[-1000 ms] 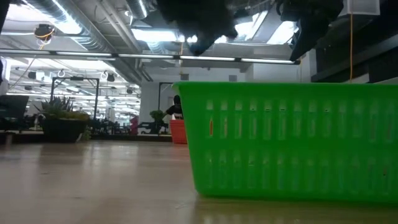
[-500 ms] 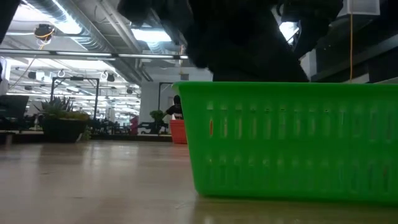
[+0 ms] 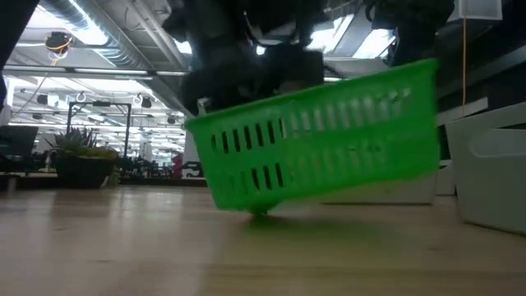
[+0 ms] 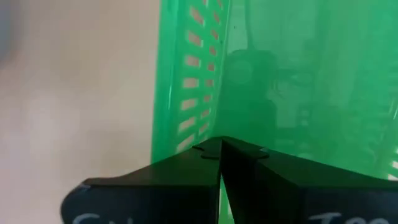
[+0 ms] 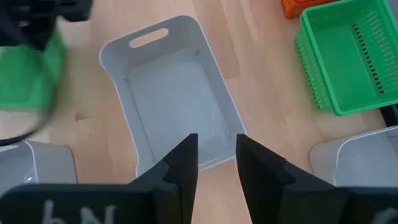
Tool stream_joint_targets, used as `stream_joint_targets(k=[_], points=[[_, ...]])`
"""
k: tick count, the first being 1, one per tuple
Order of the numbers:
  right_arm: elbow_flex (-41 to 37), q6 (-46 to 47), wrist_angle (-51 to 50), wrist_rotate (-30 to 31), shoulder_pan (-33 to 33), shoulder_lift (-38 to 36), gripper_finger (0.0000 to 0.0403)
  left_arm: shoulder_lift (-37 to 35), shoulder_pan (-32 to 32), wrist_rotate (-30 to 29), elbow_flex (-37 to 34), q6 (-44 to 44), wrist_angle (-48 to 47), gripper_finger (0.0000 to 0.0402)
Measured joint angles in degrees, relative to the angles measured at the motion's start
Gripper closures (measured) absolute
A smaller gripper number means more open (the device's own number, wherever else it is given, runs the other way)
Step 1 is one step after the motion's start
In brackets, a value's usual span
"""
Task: Stack baskets by color
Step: Move the bottom green bin to the center of the table
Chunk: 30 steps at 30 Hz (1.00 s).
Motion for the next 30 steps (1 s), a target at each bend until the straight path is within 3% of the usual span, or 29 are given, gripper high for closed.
stream_joint_targets(k=[9,17,24,30], points=[[0.0,-0.1,-2.8,0.0,0.0,0.0,0.0295,-2.0,11.0,-0.6,-0.1,7.4,-12.2,0.0401],[0.0,-0.1,-4.7,0.0,0.0,0.0,0.0295,-3.3,16.5,-2.4,-0.4,9.3,-28.5,0.0401],[0.0,0.2,-4.7,0.0,0.0,0.0,0.0295,-3.3,21.6,-8.5,-0.4,10.3,-21.2,0.0401],[0.0,0.2,-5.1,0.0,0.0,0.0,0.0295,-3.3,24.7,-9.7,-0.4,14.0,-3.6,0.0402]])
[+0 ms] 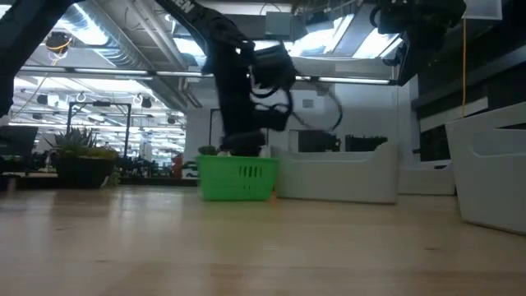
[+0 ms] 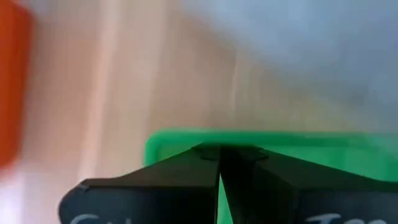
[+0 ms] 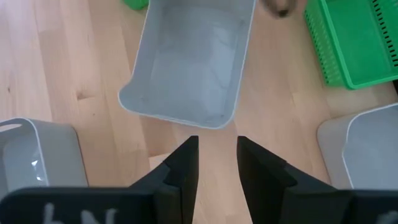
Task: Stack baskets by color
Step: Move the bottom green bin to the center of the table, then stack the bottom left gray bin on the top gray bin
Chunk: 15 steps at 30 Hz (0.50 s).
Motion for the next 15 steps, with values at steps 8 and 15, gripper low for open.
stream_joint_targets(k=[8,15], points=[[0.0,0.1,0.0,0.0,0.0,0.0,0.0295,0.0,-1.0,6.3,0.1,5.6,21.3,0.0402],[0.0,0.1,0.4,0.0,0.0,0.0,0.0295,0.0,-4.9,6.7,0.1,5.6,29.9,0.0402]])
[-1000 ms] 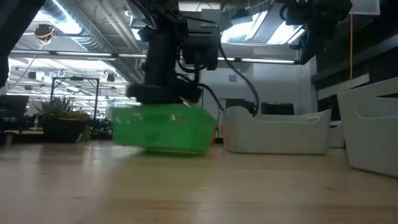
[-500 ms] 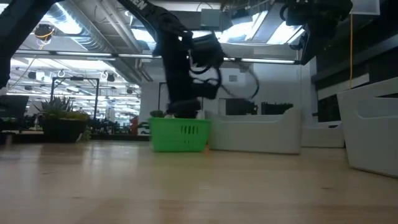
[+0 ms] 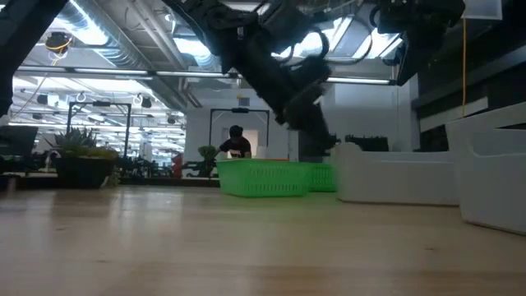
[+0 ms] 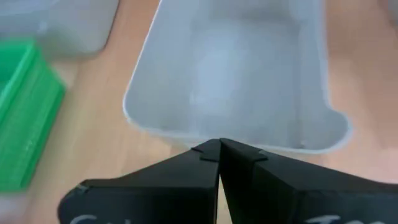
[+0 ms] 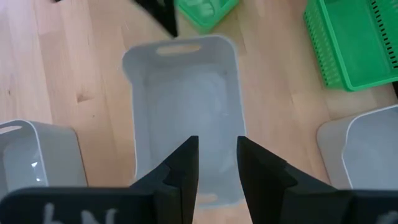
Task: Stack baskets by color
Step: Stack the bottom left gray bin on the top gray bin
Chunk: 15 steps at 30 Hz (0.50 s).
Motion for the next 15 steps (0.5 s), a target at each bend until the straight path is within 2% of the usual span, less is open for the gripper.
stream_joint_targets(k=[3,6,10,15], points=[[0.0,0.0,0.5,0.0,0.0,0.0,0.0295,-0.9,-1.4,-1.9,0.0,2.3,-0.8,0.0402],[0.0,0.0,0.8,0.0,0.0,0.0,0.0295,-4.7,-2.2,-7.8,0.2,2.5,-6.9,0.0402],[0.0,0.0,1.2,0.0,0.0,0.0,0.0295,-11.4,-2.2,-14.7,0.1,-1.0,-22.1,0.0402],[-1.5,2.7,5.7,1.3,0.1,0.5,0.0295,-19.3,-1.6,-18.0,0.1,-7.6,-38.9,0.0402]])
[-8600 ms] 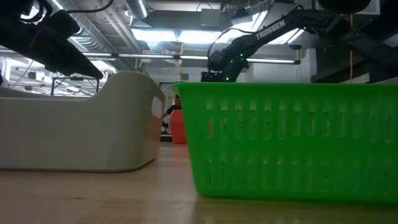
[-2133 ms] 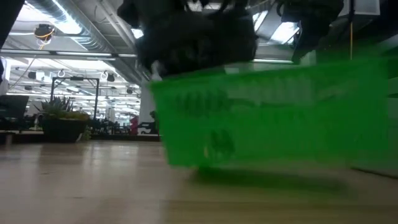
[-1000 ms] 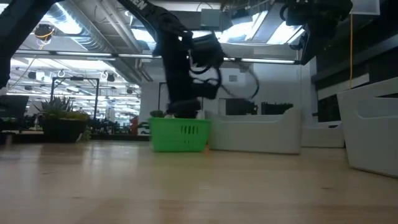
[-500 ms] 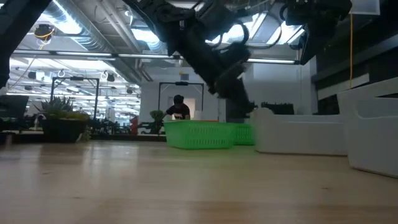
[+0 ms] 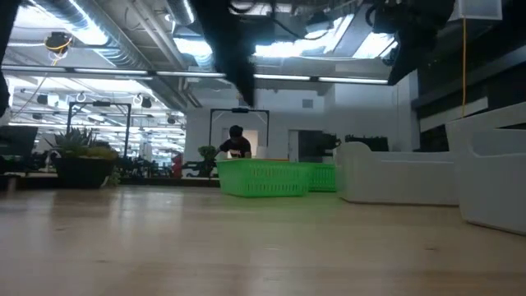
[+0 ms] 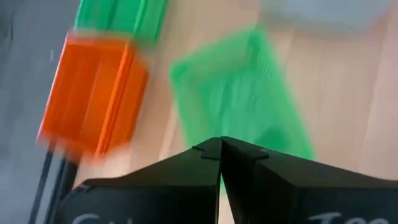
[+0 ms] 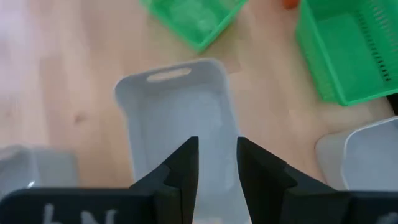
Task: Stack baskets by color
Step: Stack the bottom left gray bin on the top gray bin
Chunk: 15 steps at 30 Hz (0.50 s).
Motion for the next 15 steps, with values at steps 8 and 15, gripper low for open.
stream_joint_targets(k=[8,15], points=[[-7.6,-3.8,12.3,5.3,0.2,3.2,0.0295,-9.0,0.2,-5.4,-0.1,-1.0,-10.7,0.0401],[-8.7,-9.0,13.3,5.8,0.1,8.8,0.0295,-13.7,0.2,-5.8,0.0,-4.2,-15.1,0.0401]])
